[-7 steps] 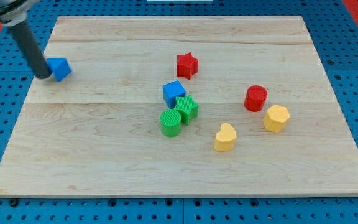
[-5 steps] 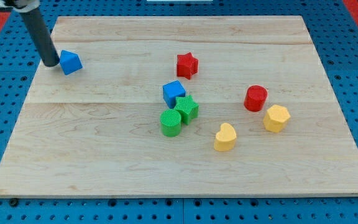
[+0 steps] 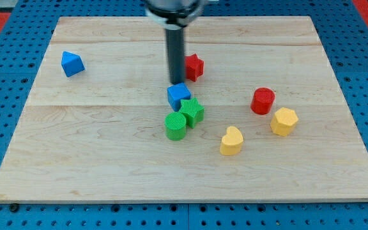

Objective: Place the red star towards the bottom right side of the blue triangle

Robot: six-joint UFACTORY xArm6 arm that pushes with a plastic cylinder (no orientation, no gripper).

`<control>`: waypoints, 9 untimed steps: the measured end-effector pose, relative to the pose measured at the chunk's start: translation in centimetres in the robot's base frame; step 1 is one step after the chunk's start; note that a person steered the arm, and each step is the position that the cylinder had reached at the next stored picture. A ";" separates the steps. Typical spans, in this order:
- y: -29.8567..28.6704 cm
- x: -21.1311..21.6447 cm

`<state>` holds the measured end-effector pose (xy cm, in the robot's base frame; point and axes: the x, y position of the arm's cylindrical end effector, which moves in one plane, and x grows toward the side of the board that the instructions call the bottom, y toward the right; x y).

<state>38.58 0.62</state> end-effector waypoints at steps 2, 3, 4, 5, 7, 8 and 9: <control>10.2 -3.2; 0.9 -3.6; -7.4 0.3; -5.6 0.1; -7.9 -5.5; -12.9 -6.6; -13.2 -5.4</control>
